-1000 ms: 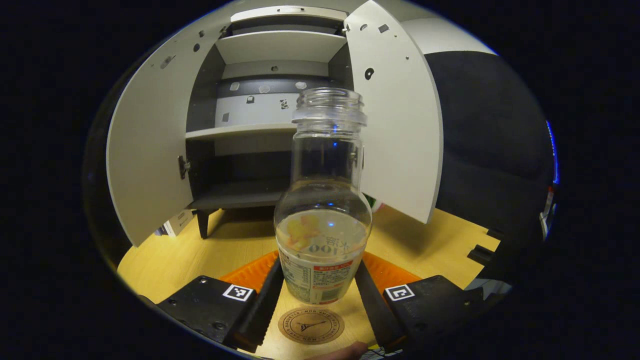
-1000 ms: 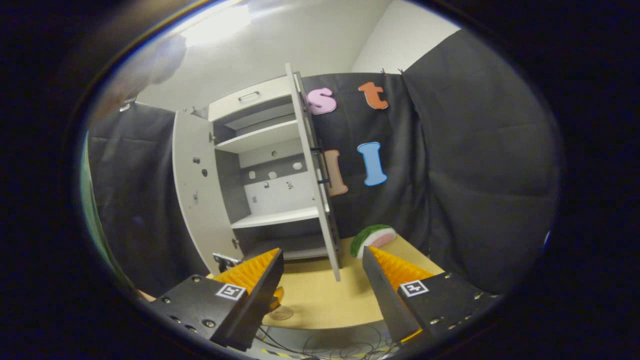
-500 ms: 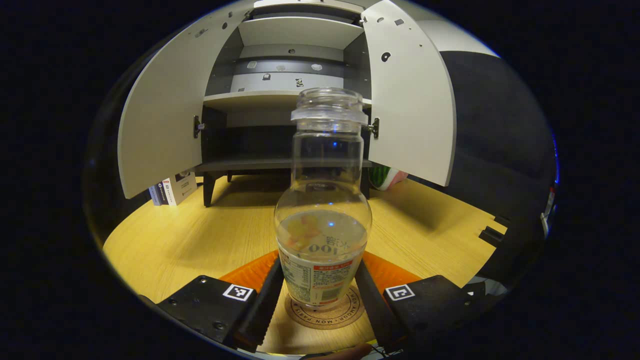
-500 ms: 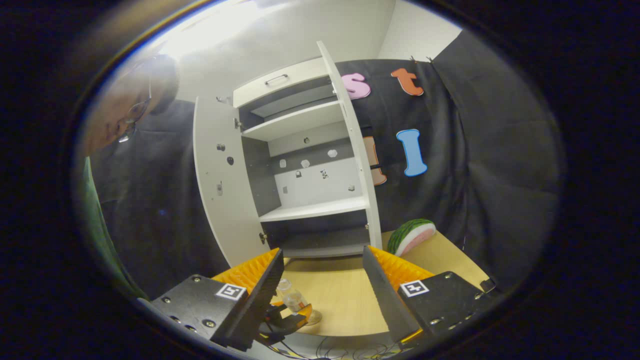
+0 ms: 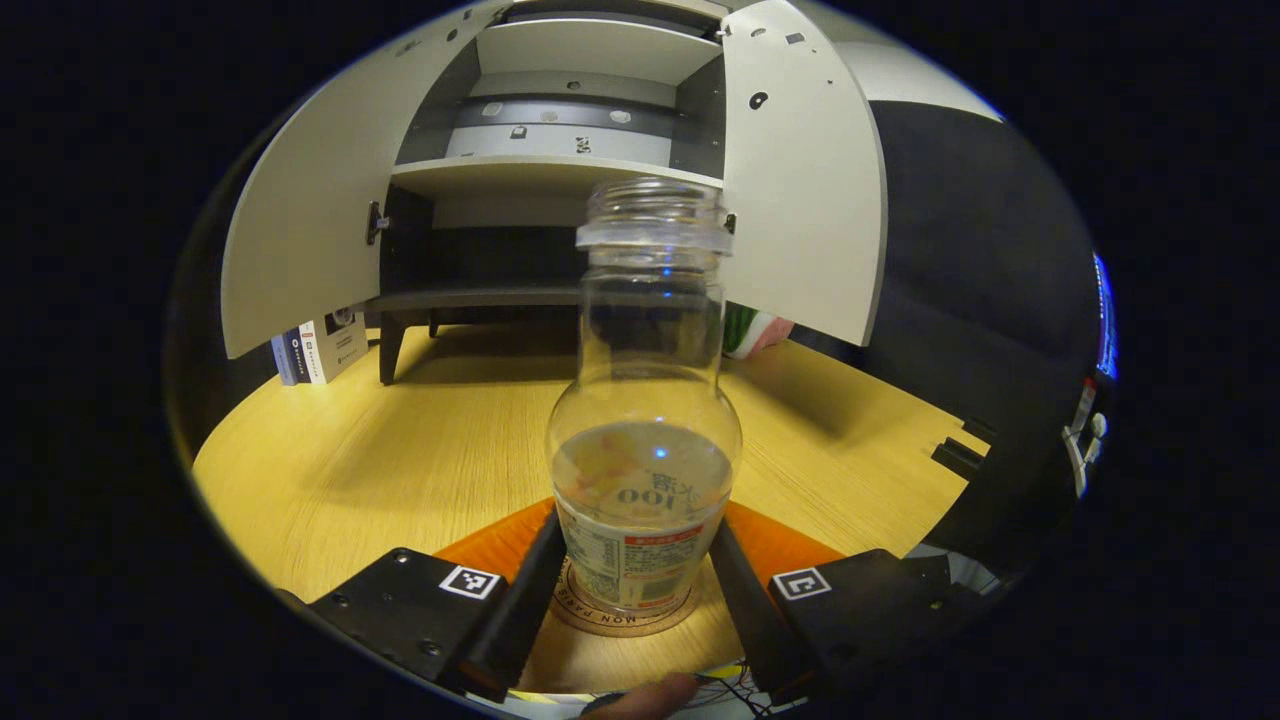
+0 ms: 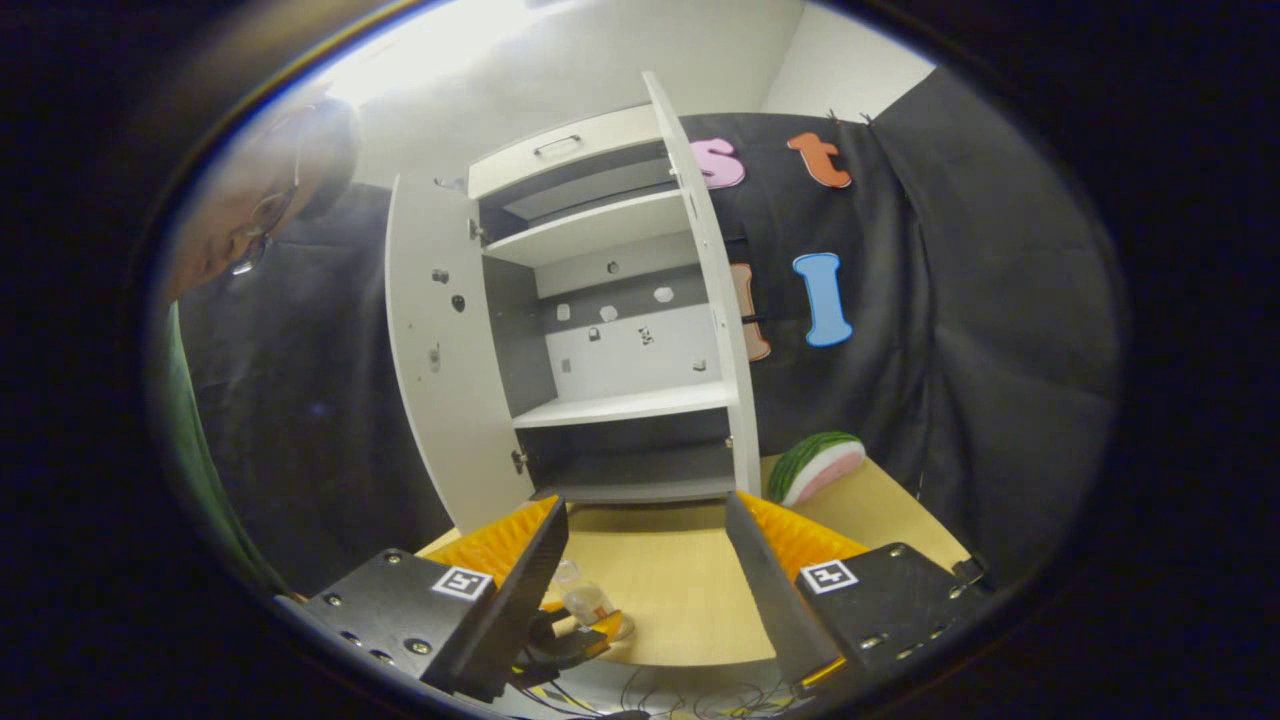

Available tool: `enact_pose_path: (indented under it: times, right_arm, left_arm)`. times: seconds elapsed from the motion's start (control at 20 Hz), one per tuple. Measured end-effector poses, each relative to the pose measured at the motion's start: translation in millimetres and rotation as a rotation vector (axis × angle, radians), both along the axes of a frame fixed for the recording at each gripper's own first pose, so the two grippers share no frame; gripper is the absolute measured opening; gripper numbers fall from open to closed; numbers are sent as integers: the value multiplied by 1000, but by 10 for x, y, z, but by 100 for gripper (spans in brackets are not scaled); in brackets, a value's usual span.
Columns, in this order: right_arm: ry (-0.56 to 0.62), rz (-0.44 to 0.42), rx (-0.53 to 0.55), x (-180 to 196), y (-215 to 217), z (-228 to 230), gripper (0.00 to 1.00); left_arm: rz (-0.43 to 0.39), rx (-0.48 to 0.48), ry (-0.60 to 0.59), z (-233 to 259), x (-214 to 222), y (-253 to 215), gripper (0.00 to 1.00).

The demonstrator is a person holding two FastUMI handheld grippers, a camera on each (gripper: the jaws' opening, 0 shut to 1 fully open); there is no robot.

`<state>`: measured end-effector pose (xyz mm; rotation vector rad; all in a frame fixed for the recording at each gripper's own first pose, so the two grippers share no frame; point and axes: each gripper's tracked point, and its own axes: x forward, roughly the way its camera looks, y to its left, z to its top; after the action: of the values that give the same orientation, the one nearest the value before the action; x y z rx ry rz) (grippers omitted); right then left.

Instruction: Grasp the bottle in the cabinet with the left hand and place it on the coaster, then close the right door with the right hand and the left door with the left hand.

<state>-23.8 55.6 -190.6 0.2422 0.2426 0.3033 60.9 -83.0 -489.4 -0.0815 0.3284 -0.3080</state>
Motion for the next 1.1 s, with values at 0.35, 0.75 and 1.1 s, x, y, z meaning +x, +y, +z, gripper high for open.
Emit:
enact_pose_path:
  times: [0.35, 0.75, 1.1]
  right_arm:
    - [-35, -103, 25, 62, -331, 205, 96]
    - [-141, -213, -27, 578, -744, 655, 96]
    - [-171, -323, -81, 1297, -1404, 1032, 92]
  left_arm:
    - [-78, 37, -15, 647, -126, 49, 98]
    - [-172, -47, -135, 2179, -274, -12, 98]
    - [-135, -146, -193, 3530, -312, 414, 98]
